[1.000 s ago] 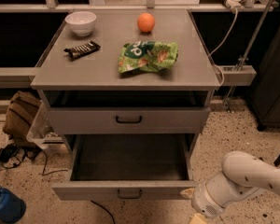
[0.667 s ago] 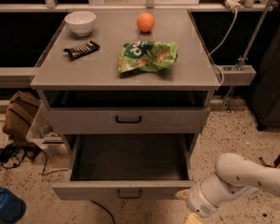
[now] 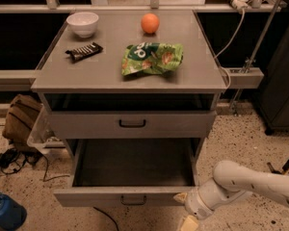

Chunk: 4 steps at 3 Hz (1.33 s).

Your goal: Close middle drawer

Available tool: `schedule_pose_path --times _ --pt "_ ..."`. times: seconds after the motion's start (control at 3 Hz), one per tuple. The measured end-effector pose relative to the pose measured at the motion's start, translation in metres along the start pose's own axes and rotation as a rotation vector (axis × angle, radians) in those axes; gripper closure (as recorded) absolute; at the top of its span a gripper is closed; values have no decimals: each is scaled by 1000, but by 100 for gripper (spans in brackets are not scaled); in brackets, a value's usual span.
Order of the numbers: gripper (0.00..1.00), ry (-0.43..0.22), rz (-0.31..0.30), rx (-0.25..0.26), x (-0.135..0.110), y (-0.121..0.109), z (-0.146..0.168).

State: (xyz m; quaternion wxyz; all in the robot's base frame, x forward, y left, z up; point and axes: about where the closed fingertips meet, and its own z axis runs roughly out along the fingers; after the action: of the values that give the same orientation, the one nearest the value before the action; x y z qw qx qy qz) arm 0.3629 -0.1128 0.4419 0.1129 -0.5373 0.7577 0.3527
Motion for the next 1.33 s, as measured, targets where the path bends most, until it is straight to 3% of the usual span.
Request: schedule_pose_path --times 0.67,1.0,1.33 --pt "0 -22 -54 86 -4 -26 12" --pt "0 -22 -54 86 -4 -26 12" --pt "0 -9 -88 76 -19 -40 17"
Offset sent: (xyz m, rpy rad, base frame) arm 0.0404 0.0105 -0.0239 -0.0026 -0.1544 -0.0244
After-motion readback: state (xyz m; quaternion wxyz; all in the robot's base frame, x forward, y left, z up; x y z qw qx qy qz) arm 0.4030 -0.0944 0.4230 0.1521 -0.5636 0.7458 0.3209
